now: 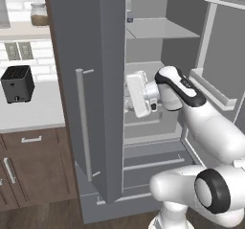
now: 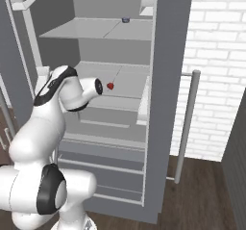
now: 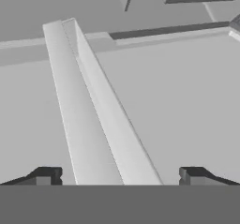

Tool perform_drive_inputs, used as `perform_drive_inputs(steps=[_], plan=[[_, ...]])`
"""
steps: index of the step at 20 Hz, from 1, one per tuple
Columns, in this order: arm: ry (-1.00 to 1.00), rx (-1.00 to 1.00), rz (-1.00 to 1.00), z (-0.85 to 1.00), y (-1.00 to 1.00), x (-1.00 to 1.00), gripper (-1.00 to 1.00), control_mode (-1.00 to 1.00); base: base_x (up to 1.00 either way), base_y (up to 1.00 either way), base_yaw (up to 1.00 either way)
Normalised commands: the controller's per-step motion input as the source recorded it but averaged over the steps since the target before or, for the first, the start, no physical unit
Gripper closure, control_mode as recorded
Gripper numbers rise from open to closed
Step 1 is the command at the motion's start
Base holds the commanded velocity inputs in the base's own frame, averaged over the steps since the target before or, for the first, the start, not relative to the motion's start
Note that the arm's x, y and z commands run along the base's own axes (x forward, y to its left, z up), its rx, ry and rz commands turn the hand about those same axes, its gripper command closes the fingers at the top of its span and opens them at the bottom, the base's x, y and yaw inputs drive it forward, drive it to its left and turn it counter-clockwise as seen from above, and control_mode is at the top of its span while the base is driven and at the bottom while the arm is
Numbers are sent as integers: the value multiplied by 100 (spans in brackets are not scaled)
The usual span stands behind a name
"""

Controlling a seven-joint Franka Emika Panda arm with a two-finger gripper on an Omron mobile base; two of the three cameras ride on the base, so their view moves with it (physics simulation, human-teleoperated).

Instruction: Take the strawberry from the fridge and place it on top of the pancake, located on the dining counter.

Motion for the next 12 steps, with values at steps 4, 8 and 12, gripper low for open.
perform_drive_inputs(steps=[4,8,12], plan=[[-11,0,5,0,52,-23,-100,-100,0,0,0],[-12,0,5,-2,53,-53,-100,-100,0,0,0],[-11,0,3,-3,56,-57,-100,-100,0,0,0]])
